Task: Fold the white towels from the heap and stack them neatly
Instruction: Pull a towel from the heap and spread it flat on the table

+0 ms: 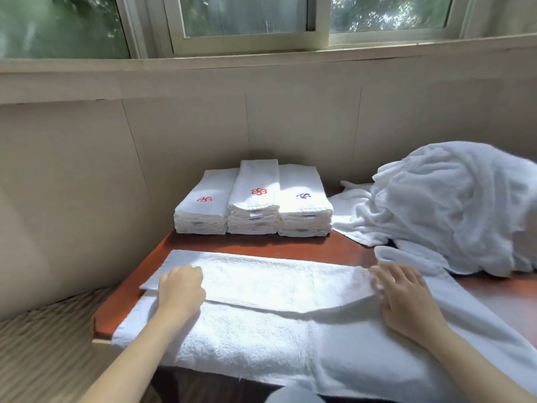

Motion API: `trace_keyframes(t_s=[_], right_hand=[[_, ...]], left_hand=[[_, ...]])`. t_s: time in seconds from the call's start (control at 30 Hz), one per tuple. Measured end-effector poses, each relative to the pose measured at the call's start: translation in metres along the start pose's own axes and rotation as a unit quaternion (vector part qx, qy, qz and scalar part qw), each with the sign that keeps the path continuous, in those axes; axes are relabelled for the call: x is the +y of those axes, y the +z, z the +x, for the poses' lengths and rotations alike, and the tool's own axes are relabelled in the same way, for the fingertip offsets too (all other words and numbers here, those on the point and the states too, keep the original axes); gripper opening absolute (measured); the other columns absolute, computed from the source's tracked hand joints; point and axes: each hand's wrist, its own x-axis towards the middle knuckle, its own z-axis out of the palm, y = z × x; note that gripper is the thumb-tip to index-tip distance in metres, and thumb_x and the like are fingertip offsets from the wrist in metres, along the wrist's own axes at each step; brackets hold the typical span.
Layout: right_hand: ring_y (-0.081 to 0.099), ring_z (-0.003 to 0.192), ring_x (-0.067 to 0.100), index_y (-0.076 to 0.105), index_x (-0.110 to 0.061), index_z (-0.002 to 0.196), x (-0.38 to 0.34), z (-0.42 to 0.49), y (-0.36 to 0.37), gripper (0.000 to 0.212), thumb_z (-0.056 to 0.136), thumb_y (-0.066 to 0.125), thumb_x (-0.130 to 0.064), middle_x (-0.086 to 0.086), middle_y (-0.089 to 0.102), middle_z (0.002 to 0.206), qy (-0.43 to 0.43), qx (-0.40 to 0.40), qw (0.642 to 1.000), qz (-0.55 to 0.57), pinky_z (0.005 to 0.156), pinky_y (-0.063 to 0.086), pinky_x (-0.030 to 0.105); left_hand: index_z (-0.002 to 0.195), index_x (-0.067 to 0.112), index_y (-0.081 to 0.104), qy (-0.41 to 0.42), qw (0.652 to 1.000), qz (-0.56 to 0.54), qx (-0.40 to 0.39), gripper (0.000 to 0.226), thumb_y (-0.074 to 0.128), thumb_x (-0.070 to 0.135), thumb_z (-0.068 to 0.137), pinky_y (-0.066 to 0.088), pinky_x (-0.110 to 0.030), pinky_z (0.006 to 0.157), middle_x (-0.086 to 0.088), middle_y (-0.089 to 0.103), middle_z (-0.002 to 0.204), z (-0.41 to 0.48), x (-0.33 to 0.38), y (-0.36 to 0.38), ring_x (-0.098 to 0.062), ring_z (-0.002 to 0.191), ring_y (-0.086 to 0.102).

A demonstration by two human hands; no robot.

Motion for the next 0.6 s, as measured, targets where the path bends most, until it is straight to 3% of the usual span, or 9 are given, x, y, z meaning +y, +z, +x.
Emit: trace_keyframes(t_s=[0.07, 0.17, 0.23, 0.33, 0.47, 0.6], right_hand=[[0.060, 0.098, 0.041, 0.065, -0.005, 0.111, 0.017, -0.001, -0.005, 0.058, 0.055, 0.067, 0.007, 0.016, 0.064, 0.106, 0.115, -0.042, 0.992, 0.027, 0.085, 0.047, 0.048], [0.053, 0.108, 0.035, 0.060, -0.006, 0.113, 0.046, -0.011, -0.013, 0.039, 0.074, 0.057, -0.004, 0.015, 0.060, 0.114, 0.244, -0.122, 0.961, 0.037, 0.089, 0.043, 0.040], [0.050, 0.114, 0.027, 0.060, -0.011, 0.117, 0.057, -0.023, -0.016, 0.032, 0.086, 0.053, -0.017, 0.008, 0.058, 0.122, 0.240, -0.179, 0.953, 0.049, 0.090, 0.039, 0.031], [0.052, 0.108, 0.023, 0.063, -0.014, 0.108, 0.065, -0.039, -0.022, 0.024, 0.089, 0.052, -0.024, 0.003, 0.059, 0.114, 0.185, -0.175, 0.966, 0.052, 0.090, 0.036, 0.027], [0.049, 0.099, 0.020, 0.066, -0.015, 0.090, 0.067, -0.048, -0.028, 0.030, 0.096, 0.044, -0.035, -0.002, 0.058, 0.102, 0.174, -0.164, 0.969, 0.067, 0.088, 0.037, 0.029], [0.049, 0.097, 0.017, 0.068, -0.009, 0.087, 0.068, -0.042, -0.024, 0.046, 0.102, 0.032, -0.034, -0.003, 0.059, 0.097, 0.217, -0.144, 0.959, 0.115, 0.086, 0.036, 0.028]], left_hand=[[0.101, 0.021, 0.064, 0.055, 0.995, -0.081, -0.027, 0.031, 0.043, 0.007, 0.083, 0.042, -0.033, 0.087, 0.001, 0.060, 0.108, -0.007, 0.048, -0.003, -0.022, 0.107, 0.052], [0.100, 0.016, 0.069, 0.142, 0.962, -0.225, -0.065, 0.029, 0.041, 0.014, 0.090, 0.046, -0.034, 0.090, -0.004, 0.064, 0.112, -0.017, 0.130, -0.015, -0.024, 0.108, 0.055], [0.095, 0.009, 0.070, 0.196, 0.932, -0.287, -0.108, 0.031, 0.043, 0.024, 0.095, 0.046, -0.032, 0.087, -0.008, 0.066, 0.108, -0.026, 0.187, -0.024, -0.026, 0.105, 0.058], [0.079, 0.006, 0.064, 0.220, 0.894, -0.355, -0.160, 0.046, 0.042, 0.042, 0.097, 0.041, -0.033, 0.076, -0.018, 0.065, 0.097, -0.038, 0.267, -0.032, -0.032, 0.101, 0.057], [0.118, 0.010, 0.056, 0.139, 0.924, -0.344, -0.089, 0.053, 0.053, 0.052, 0.087, 0.035, -0.035, 0.099, -0.013, 0.046, 0.122, -0.030, 0.327, -0.033, -0.031, 0.118, 0.043], [0.125, 0.017, 0.051, 0.145, 0.937, -0.310, -0.071, 0.049, 0.055, 0.046, 0.085, 0.037, -0.038, 0.096, -0.006, 0.052, 0.125, -0.019, 0.343, -0.025, -0.029, 0.119, 0.046]])
